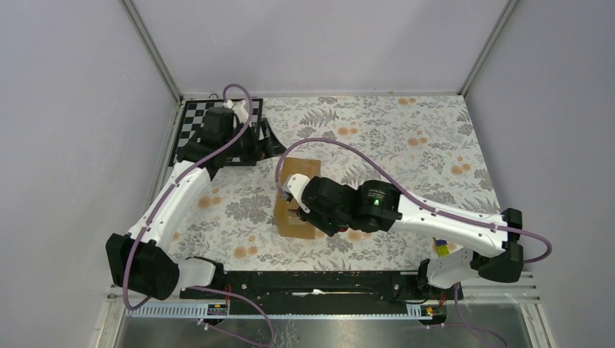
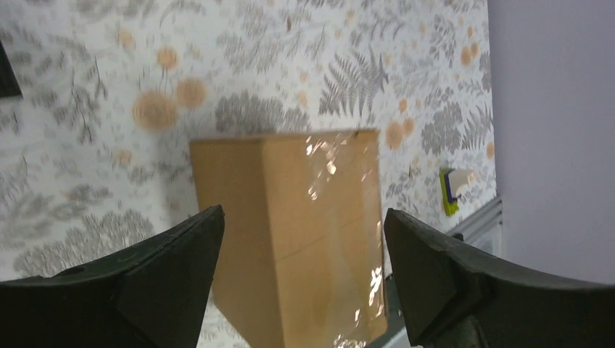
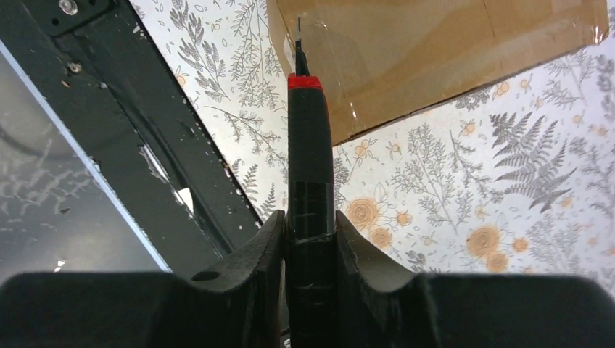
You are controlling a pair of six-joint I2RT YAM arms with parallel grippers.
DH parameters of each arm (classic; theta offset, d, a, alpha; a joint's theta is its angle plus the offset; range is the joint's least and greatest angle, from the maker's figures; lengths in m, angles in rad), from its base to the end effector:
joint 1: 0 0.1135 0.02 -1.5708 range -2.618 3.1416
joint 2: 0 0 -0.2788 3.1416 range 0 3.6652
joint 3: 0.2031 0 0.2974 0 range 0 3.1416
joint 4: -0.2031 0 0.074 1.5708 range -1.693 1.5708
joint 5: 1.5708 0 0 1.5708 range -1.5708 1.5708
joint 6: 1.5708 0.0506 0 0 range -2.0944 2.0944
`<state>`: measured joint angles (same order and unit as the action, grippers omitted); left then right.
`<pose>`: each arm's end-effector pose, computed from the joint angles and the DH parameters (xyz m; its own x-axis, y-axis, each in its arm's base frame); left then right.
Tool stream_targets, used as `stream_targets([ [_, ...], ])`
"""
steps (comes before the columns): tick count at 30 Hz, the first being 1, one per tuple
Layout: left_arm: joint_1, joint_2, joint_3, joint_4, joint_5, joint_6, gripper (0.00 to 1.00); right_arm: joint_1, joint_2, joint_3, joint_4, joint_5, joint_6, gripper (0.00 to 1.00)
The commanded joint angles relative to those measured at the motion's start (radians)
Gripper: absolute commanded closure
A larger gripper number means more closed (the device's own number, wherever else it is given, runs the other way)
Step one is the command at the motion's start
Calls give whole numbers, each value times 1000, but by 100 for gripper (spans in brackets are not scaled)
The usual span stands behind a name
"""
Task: Unpack the express box
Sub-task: Cut the express box at the center of the board.
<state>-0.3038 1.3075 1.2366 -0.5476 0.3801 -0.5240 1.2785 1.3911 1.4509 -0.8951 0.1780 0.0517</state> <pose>0.3196 -0.1199 0.3517 -0.7623 -0.2479 -0.5978 0.2135 0.7757 -0.5939 0.1067 0.3234 0.3733 -0.2603 -0.6886 -0.6768 -0.8960 0.4335 -0.0964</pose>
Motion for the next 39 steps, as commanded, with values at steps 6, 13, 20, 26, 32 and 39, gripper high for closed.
stream_targets([
  [6, 82, -168, -217, -45, 290, 34, 16, 91, 106, 127, -68, 180, -122, 100],
  [13, 88, -226, -298, -83, 400, 73, 22, 130, 146, 125, -82, 256, -152, 100],
  [20, 88, -229, -363, -87, 378, 87, 32, 144, 161, 133, -79, 297, -170, 100],
  [26, 88, -213, -389, -97, 350, 107, 40, 151, 153, 120, -87, 284, -170, 100],
  [32, 88, -186, -408, -110, 299, 131, 46, 155, 146, 103, -96, 276, -169, 100],
  [39, 88, -157, -404, -122, 256, 148, 49, 159, 149, 94, -104, 279, -168, 100],
])
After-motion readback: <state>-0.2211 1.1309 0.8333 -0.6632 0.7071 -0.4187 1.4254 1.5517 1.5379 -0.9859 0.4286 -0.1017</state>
